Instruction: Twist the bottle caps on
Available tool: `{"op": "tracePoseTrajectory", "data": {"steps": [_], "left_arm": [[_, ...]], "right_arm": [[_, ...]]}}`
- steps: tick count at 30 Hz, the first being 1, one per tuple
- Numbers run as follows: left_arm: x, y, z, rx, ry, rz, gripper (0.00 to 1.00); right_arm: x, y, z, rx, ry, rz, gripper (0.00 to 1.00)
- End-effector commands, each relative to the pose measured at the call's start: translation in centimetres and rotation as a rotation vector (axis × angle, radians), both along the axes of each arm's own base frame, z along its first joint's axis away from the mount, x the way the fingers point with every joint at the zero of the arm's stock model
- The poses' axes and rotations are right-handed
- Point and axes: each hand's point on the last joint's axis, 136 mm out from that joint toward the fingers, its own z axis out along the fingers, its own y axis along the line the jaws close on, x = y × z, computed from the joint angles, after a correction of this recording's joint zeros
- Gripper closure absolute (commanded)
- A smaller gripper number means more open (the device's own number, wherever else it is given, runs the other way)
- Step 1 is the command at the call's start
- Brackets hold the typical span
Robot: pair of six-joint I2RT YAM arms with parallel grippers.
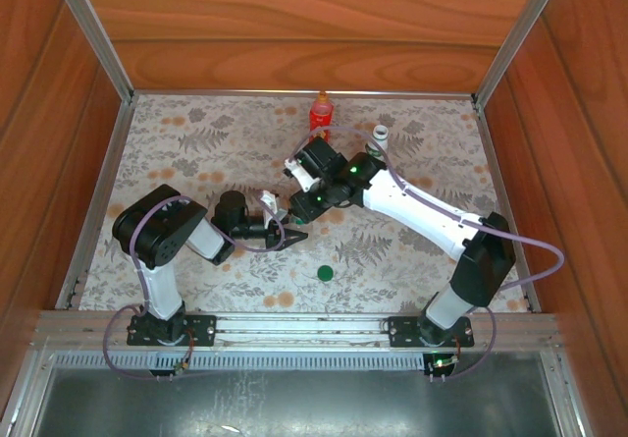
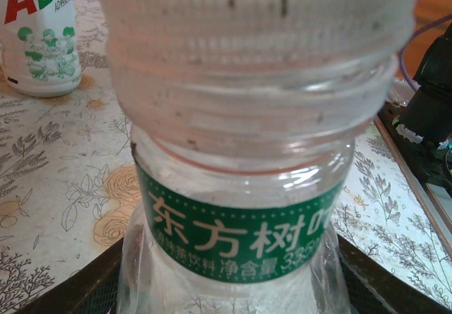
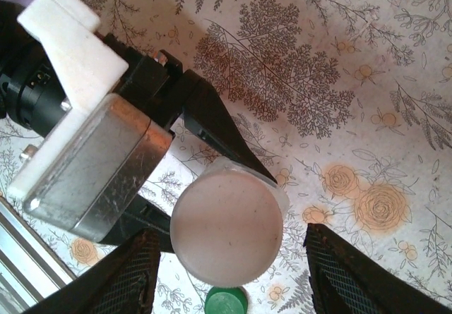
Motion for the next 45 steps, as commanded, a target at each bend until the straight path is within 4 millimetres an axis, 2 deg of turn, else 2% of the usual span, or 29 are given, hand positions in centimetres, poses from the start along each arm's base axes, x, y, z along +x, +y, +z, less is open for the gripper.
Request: {"op": "tracePoseTrajectory", "data": {"steps": [1, 4, 5, 11, 15, 19, 29, 33, 40, 42, 45], "left_arm": [[-1.1, 0.6, -1.4, 0.036, 0.079, -0.023, 0.42], [-1.1, 0.6, -1.5, 0.036, 0.08, -0.024, 0.42], [-1.1, 0.6, -1.5, 0.037, 0.082, -0.025, 0.42], [-1.2, 0.7, -1.6, 0.039, 0.083, -0.024, 0.42], [-1.2, 0.6, -1.6, 0.038, 0.082, -0.025, 0.42], [-1.2, 0.7, -1.5, 0.036, 0.08, -0.026, 0.42], [-1.8, 0.6, -1.1, 0.026, 0.094, -0.056, 0.42], [-1.8, 0.6, -1.0, 0.021, 0.094, -0.062, 0.42], [-2.0, 0.6, -0.9, 0.02, 0.098, -0.069, 0.42], [-2.0, 0.7, -0.9, 0.02, 0.101, -0.071, 0.42], [-1.9, 0.7, -0.9, 0.018, 0.101, -0.069, 0.42]], "right_arm": [[0.4, 1.2, 0.4, 0.022, -0.01, 0.014, 0.43], [0.5, 1.4, 0.8, 0.033, -0.013, 0.016, 0.46], [0.7, 1.6, -0.3, 0.01, 0.007, 0.016, 0.47], [0.5, 1.6, -0.8, -0.005, 0.02, 0.021, 0.57], [0.3, 1.3, -0.9, -0.013, 0.026, 0.026, 0.57], [-0.3, 1.4, -0.8, 0.005, 0.041, 0.07, 0.63], [-2.6, 1.7, 0.3, 0.189, 0.126, 0.417, 0.64], [-4.2, 1.9, 2.5, 0.295, 0.072, 0.596, 0.64], [-4.1, 1.4, 2.9, 0.333, 0.064, 0.695, 0.63], [-3.9, 1.4, 2.0, 0.336, 0.093, 0.716, 0.63], [-3.7, 1.4, 1.9, 0.334, 0.091, 0.747, 0.62]]}}
